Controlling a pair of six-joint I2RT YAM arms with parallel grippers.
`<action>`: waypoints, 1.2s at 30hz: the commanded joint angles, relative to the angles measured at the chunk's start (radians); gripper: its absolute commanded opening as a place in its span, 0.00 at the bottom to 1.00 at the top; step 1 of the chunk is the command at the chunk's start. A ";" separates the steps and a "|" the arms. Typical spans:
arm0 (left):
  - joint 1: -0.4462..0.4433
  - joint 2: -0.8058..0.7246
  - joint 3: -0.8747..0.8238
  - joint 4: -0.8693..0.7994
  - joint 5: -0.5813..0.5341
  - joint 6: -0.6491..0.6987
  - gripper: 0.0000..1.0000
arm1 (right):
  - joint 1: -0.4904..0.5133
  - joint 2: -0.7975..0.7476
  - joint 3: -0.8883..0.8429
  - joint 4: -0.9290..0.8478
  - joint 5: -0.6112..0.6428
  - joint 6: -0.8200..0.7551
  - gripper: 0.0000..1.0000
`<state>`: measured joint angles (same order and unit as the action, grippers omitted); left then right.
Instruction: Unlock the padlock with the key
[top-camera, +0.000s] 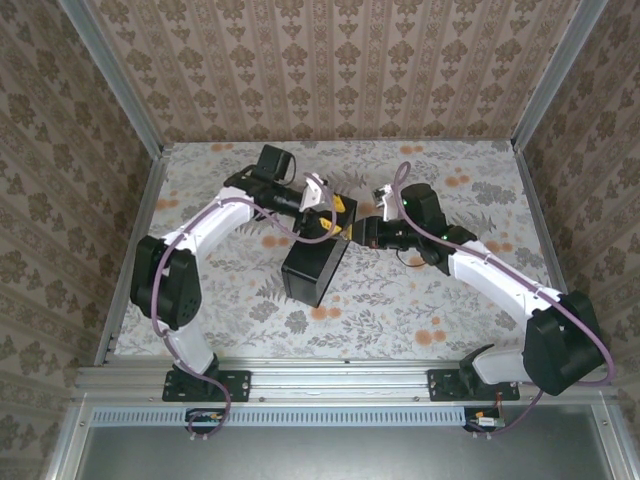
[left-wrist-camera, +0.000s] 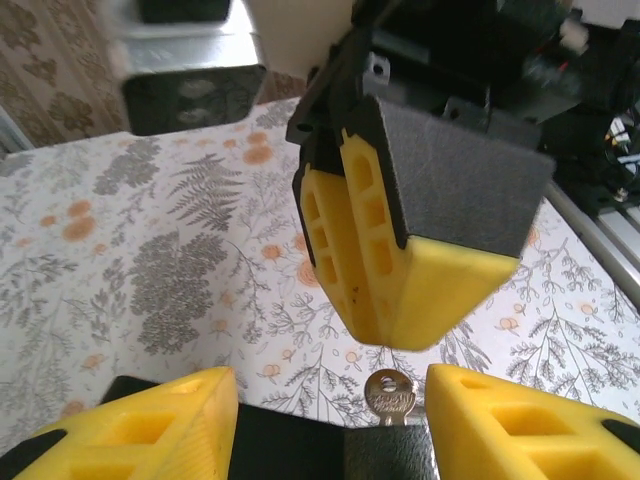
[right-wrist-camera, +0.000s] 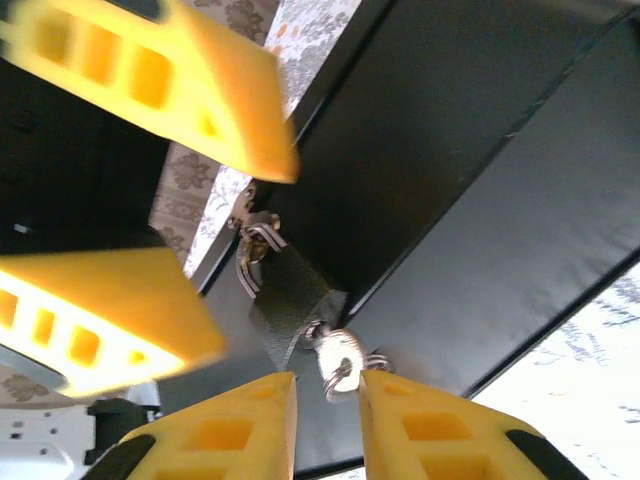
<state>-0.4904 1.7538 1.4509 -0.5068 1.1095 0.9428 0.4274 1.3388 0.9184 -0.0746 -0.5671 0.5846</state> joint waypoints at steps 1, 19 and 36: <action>0.058 -0.064 -0.001 0.074 0.116 -0.096 0.53 | -0.020 -0.027 0.060 -0.082 0.038 -0.143 0.26; 0.092 -0.247 -0.152 0.086 -0.724 -1.079 0.48 | 0.103 0.043 0.175 -0.125 0.095 -1.174 0.54; 0.042 -0.383 -0.270 -0.076 -0.705 -1.069 0.49 | 0.121 0.192 0.281 -0.278 0.039 -1.325 0.54</action>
<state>-0.4473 1.3937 1.1915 -0.5579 0.4133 -0.1093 0.5419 1.5101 1.1561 -0.2867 -0.5045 -0.6899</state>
